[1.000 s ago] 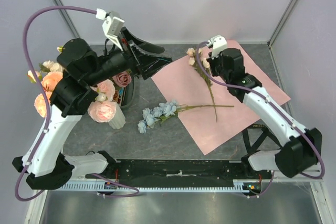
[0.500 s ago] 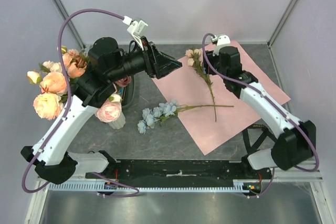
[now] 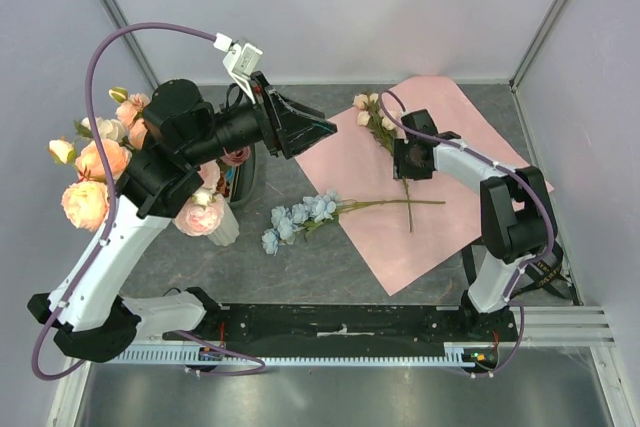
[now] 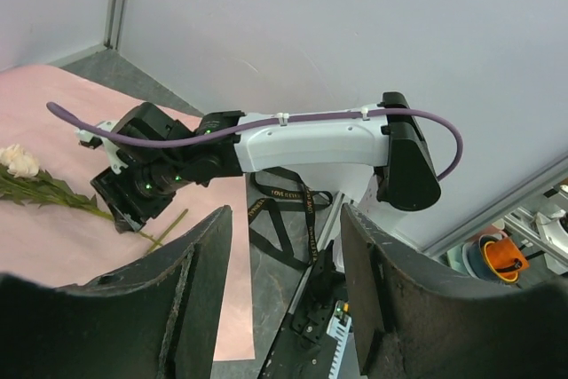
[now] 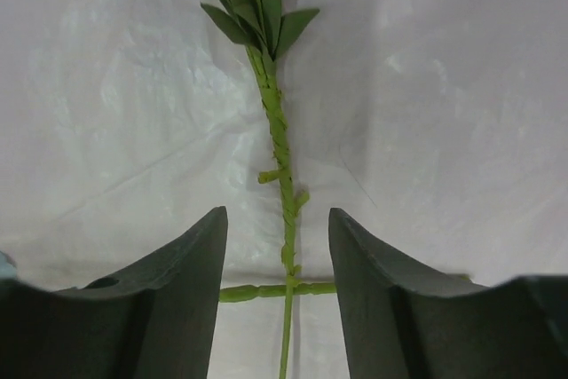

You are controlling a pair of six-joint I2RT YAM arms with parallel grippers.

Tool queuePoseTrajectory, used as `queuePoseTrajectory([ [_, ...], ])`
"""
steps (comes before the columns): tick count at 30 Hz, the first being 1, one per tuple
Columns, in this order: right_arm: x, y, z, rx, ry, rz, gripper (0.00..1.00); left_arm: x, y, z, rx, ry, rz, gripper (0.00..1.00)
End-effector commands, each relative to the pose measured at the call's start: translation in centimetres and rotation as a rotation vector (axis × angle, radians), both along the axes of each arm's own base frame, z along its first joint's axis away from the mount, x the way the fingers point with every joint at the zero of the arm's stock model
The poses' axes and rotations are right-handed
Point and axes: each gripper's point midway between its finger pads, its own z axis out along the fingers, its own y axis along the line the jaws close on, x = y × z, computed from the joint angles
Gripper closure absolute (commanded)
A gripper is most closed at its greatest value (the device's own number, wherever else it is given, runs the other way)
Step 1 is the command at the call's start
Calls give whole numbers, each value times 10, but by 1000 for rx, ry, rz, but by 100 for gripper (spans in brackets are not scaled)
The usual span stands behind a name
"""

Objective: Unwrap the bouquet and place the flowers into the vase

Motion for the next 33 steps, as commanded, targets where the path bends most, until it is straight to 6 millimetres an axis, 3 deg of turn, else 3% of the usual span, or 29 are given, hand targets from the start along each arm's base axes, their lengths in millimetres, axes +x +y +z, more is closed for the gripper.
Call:
queuePoseTrajectory([
  [1,-11,0,-18,2,56,1,48,-9,1,6,-19,-22,-37,41],
  [2,-13,-2,-21,-7,63,-3,53,-10,0,5,-17,-20,-40,41],
  [7,-15,-8,-39,-46,83,1,53,-10,-1,3,-15,-16,-47,41],
  [11,-17,-7,-48,-45,98,9,75,-11,-2,3,-22,-11,-55,41],
  [14,-12,-9,-44,-74,67,7,88,-12,-2,2,-21,-5,-57,41],
  [17,1,-8,-18,-115,-22,12,100,-9,-3,-3,-19,9,-51,41],
  [20,17,-1,33,-75,-164,4,100,-3,-9,-11,-15,35,-52,40],
  [24,24,15,128,95,-430,10,100,13,-17,-25,2,96,-26,39],
  [25,20,18,140,133,-465,9,100,15,-19,-27,3,110,-22,39],
  [26,14,19,169,182,-541,5,100,18,-20,-28,2,120,-13,39],
  [28,8,27,196,280,-623,6,100,26,-22,-33,0,145,8,39],
  [29,-2,30,222,339,-692,23,100,26,-23,-32,-5,149,8,39],
  [30,-4,39,248,413,-783,59,100,29,-26,-34,-7,156,5,38],
  [31,-17,53,250,488,-783,129,100,29,-28,-33,-21,157,-3,38],
  [33,-41,72,303,639,-930,211,100,31,-35,-36,-23,172,-29,38],
])
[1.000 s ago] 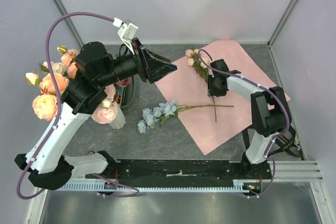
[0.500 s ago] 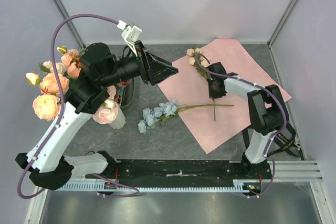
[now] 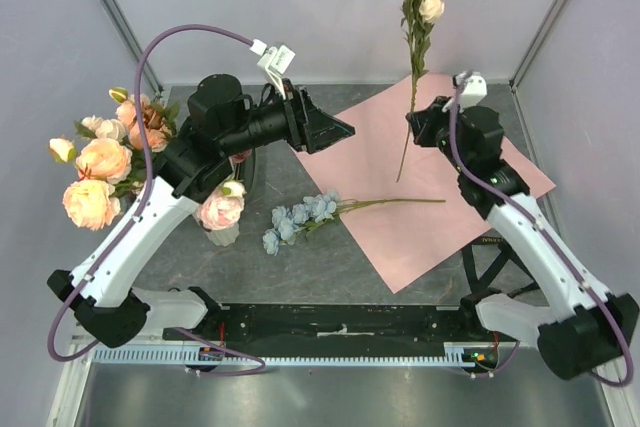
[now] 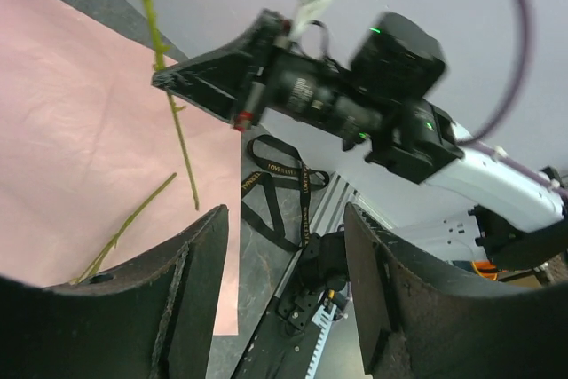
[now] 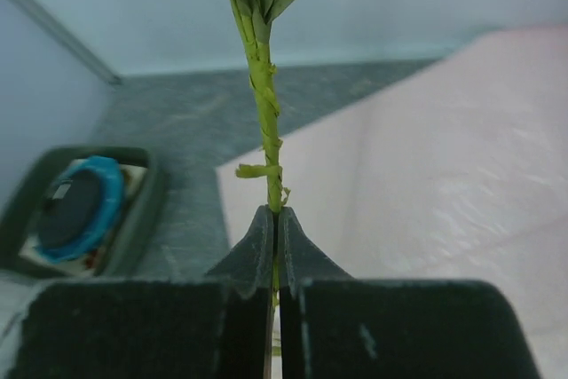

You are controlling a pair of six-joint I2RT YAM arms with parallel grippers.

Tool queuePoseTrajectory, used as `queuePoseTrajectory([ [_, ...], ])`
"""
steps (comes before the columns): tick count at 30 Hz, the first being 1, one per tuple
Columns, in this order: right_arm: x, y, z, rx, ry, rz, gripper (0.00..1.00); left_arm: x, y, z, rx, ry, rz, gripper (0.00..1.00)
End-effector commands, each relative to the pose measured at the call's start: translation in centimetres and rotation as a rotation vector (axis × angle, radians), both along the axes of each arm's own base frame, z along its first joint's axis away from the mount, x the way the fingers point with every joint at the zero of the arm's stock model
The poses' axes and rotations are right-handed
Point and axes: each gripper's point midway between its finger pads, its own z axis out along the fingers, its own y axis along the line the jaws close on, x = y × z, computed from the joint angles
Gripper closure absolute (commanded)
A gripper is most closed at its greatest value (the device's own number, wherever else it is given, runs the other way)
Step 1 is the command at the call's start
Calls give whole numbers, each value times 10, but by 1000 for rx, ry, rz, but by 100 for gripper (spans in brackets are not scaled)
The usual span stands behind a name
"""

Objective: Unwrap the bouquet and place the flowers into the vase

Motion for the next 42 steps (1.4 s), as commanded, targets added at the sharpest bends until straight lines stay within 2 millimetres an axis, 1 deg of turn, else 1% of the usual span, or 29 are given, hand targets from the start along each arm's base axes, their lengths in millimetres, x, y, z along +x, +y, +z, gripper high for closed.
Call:
queuePoseTrajectory([
  [1,-40,53,69,246,-239,267,100,4,-10,12,-73,25,-23,38],
  [2,-51,56,88,278,-289,290,100,6,-13,11,-72,30,-29,38],
  [3,-62,67,94,292,-304,330,100,6,-14,14,-77,29,-34,38],
  [4,-68,73,100,300,-315,352,100,9,-17,11,-71,36,-35,31],
  [5,-75,76,107,307,-333,369,100,10,-18,12,-71,33,-37,29],
  [6,-84,85,112,314,-341,404,100,11,-18,16,-74,22,-34,27],
  [7,-88,90,114,315,-344,423,100,13,-18,16,-65,12,-27,27],
  [8,-92,94,115,313,-343,436,100,17,-16,16,-59,12,-1,27],
  [9,-99,102,118,315,-344,462,100,17,-14,23,-65,-3,7,27],
  [12,-108,111,119,316,-343,497,100,21,-8,35,-69,-46,43,27],
  [14,-114,113,121,314,-349,506,100,29,0,40,-63,-62,100,27],
  [18,-126,119,121,290,-355,544,100,42,12,46,-49,-69,183,32],
  [22,-135,125,120,241,-367,579,100,48,12,54,-68,-76,186,34],
  [23,-136,126,119,235,-364,584,100,47,11,60,-77,-87,175,35],
  [26,-143,131,117,210,-370,610,100,50,10,65,-85,-89,163,38],
  [27,-146,134,117,206,-372,624,100,49,11,71,-93,-101,163,40],
  [28,-147,136,117,199,-373,630,100,52,9,70,-92,-104,161,42],
  [29,-148,137,115,185,-376,635,100,51,8,72,-93,-109,152,45],
  [30,-151,141,116,182,-381,648,100,50,9,76,-95,-123,146,54],
  [32,-153,143,115,173,-382,654,100,48,11,80,-98,-140,146,58],
  [33,-156,145,117,167,-391,665,100,49,12,80,-91,-152,149,67],
  [35,-161,151,117,159,-399,687,100,47,16,82,-86,-166,158,75],
  [36,-162,152,120,151,-412,695,100,47,17,83,-77,-187,158,90],
  [37,-162,154,120,142,-413,702,100,44,19,85,-75,-207,151,95],
  [38,-158,153,115,124,-390,684,91,36,24,93,-81,-235,146,97],
  [39,-155,150,120,120,-391,660,54,31,28,98,-73,-270,144,98],
  [40,-150,146,120,114,-385,625,40,23,32,105,-75,-301,136,98],
  [41,-144,140,118,104,-366,573,30,2,41,121,-93,-357,104,98],
  [42,-133,126,121,103,-368,474,16,-10,46,121,-65,-375,81,98],
])
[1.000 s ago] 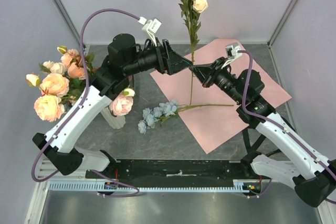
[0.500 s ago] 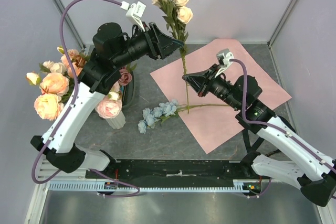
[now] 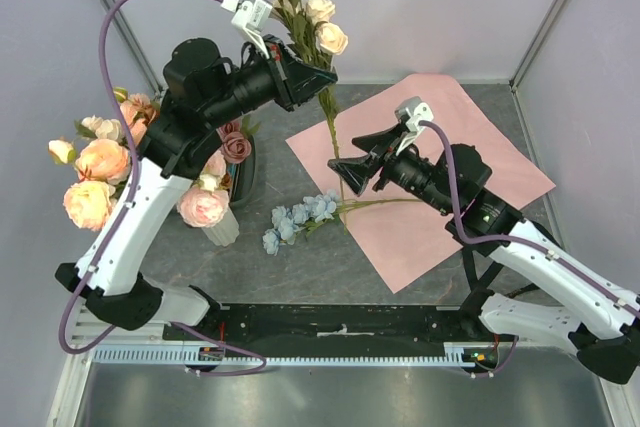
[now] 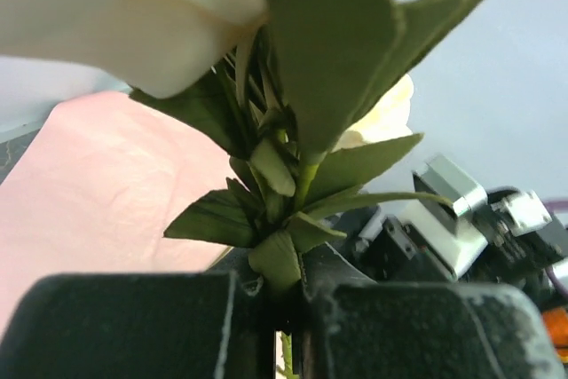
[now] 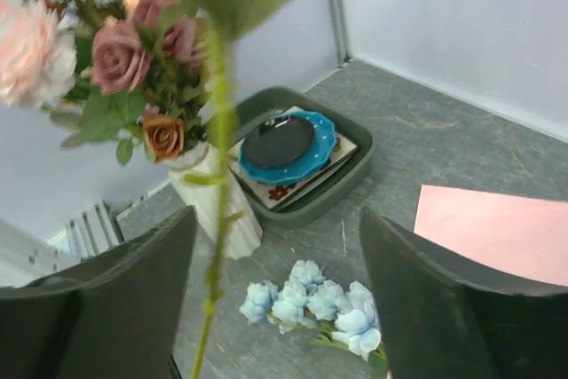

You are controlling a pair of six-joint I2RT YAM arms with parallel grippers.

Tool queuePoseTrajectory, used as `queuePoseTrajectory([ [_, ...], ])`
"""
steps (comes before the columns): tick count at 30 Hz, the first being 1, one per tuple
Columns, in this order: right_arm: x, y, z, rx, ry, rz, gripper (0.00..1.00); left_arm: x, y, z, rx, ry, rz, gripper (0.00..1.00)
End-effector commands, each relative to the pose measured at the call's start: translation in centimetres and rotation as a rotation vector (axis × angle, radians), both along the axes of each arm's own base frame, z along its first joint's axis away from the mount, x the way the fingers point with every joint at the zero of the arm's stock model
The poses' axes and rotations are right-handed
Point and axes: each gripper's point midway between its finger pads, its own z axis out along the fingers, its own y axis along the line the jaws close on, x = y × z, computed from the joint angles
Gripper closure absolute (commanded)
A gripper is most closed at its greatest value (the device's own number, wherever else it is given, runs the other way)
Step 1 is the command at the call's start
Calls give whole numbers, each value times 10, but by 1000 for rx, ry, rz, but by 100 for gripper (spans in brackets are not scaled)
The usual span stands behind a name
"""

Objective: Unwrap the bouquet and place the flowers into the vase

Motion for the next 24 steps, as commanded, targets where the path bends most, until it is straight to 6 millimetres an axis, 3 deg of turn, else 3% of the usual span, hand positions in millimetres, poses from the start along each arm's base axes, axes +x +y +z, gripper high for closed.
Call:
queuePoseTrajectory([
  [1,21,-37,28,26,-24,-234,11,-77,36,63,4,-258,-117,98],
  [3,26,-54,33,41,-31,-319,4,-118,57,87,-14,-335,-156,98],
  [4,26,-60,37,51,-40,-340,2,-137,64,85,2,-334,-194,98],
  [6,29,-64,40,51,-47,-365,2,-179,91,99,-5,-429,-203,98],
  [9,37,-52,32,19,-31,-355,2,-215,122,99,16,-504,-174,98],
  [10,38,-47,28,6,-21,-341,2,-233,141,101,4,-536,-135,98],
  [13,44,-32,19,-7,19,-312,2,-254,166,110,-6,-569,-70,98],
  [14,44,-28,17,0,32,-302,2,-271,179,111,-5,-570,-67,98],
  [16,48,-22,12,-9,47,-291,2,-284,191,116,-21,-572,-59,98],
  [18,50,-19,7,-19,58,-289,2,-291,198,109,-24,-548,-76,98],
  [21,52,-17,3,-27,63,-291,2,-271,215,86,31,-504,67,98],
  [24,53,-15,1,-33,68,-289,2,-232,224,56,147,-464,226,98],
])
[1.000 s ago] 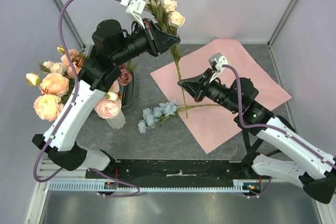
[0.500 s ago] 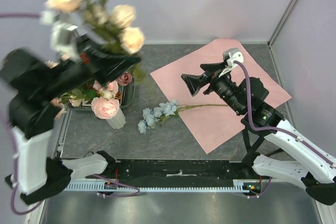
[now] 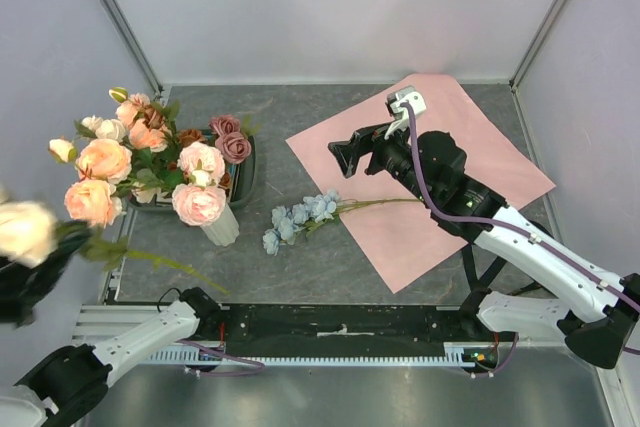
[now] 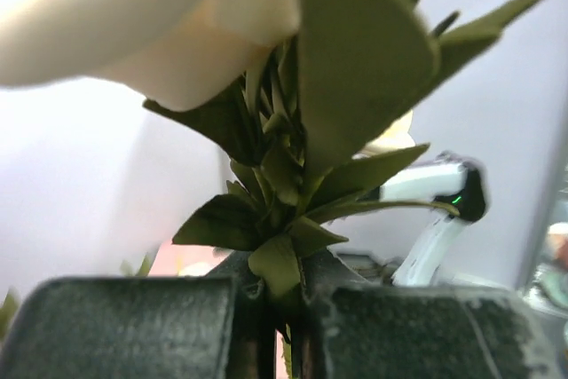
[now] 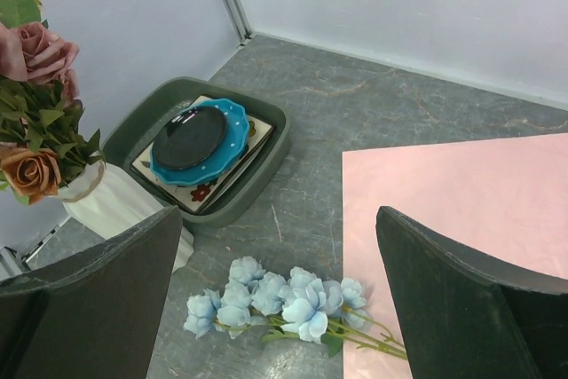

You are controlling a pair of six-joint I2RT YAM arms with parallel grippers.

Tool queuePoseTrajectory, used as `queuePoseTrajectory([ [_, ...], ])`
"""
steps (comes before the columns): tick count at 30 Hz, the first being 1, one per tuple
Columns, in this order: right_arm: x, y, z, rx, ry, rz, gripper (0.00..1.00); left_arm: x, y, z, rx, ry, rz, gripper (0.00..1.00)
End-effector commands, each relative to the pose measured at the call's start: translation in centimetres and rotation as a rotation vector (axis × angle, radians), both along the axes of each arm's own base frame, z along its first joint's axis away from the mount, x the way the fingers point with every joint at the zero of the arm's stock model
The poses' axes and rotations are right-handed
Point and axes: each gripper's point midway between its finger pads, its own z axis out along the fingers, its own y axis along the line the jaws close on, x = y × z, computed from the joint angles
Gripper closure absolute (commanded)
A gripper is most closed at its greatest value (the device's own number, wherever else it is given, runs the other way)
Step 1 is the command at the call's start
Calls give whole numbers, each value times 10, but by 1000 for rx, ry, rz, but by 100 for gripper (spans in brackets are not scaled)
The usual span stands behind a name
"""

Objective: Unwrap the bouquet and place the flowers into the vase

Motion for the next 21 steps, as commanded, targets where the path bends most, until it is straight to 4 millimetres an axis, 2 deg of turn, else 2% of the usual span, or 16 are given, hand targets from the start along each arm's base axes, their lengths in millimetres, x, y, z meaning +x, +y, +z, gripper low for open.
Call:
queuePoseTrajectory([
  [1,-2,1,26,58,-35,8,2,101,-9,-77,215,234,326,98],
  [5,-1,0,20,47,-29,-3,2,143,-12,-93,317,214,466,98],
  [8,0,-4,16,31,-31,-15,2,159,-4,-84,283,162,562,98],
  [10,1,-6,14,25,-32,-25,2,166,8,-78,246,138,643,98],
  [15,3,-9,13,6,-42,-37,2,172,27,-68,218,62,765,98],
  [21,6,-7,11,-1,-41,-37,2,166,40,-52,149,-23,818,98],
])
